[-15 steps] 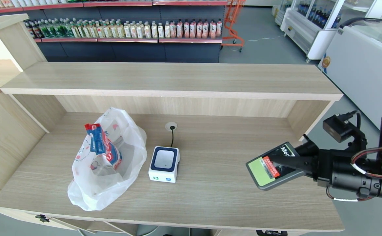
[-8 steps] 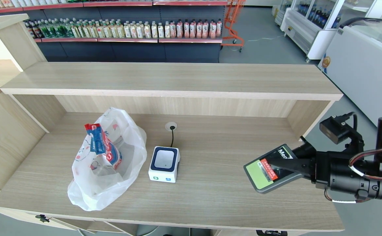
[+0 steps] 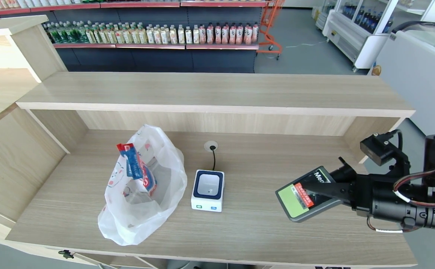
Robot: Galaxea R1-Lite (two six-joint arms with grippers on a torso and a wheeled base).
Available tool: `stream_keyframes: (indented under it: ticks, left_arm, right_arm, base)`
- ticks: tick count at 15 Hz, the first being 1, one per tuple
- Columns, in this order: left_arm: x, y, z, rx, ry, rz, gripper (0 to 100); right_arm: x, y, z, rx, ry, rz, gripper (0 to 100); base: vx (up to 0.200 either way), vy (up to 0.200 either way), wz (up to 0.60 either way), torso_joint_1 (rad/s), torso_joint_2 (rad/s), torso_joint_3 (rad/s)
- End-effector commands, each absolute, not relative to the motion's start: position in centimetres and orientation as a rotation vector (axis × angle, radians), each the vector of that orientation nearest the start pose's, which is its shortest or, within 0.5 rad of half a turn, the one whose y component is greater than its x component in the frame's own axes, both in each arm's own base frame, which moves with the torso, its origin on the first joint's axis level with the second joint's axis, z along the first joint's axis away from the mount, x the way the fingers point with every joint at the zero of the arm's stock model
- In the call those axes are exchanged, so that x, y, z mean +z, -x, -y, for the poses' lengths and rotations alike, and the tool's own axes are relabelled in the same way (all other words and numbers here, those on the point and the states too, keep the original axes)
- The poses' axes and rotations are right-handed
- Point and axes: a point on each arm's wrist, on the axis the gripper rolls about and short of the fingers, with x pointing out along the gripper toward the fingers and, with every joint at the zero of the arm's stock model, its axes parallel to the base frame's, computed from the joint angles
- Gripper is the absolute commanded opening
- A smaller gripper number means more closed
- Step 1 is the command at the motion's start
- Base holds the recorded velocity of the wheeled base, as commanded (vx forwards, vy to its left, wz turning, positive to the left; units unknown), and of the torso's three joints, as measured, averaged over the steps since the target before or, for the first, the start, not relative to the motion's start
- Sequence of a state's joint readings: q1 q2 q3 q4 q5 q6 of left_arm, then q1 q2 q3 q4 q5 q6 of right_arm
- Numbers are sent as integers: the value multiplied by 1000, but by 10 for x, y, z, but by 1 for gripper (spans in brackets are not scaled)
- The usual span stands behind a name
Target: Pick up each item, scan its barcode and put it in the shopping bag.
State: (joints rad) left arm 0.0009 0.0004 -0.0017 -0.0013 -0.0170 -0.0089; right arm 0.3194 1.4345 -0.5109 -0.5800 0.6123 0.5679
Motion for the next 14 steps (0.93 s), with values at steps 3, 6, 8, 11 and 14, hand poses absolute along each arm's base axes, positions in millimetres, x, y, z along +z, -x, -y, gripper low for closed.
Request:
stream_keyframes:
  ticks: [3,6,8,11,14]
  left_arm:
    - [76,23,0,-17,8,3,100]
    - [76,23,0,-15,6,3,100]
    - [76,23,0,-15,5,3,100]
    - [76,23,0,-15,5,3,100]
    - [76,23,0,-17,3,3,100]
  right_arm:
    - [161,-214,-84,775,-538,-622,0]
    - [148,-232,-88,726,-410,-603,0]
    - [143,-246,-92,727,-372,-603,0]
    - [131,-266,-101,714,-328,-585,0]
    - [112,-282,-106,695,-274,-558,0]
  base:
    - [0,200,0,4,4,2]
    - [0,200,0,1,-1,-2]
    - [0,0,0,0,0,0]
    - [0,0,0,0,0,0]
    - [0,0,0,0,0,0]
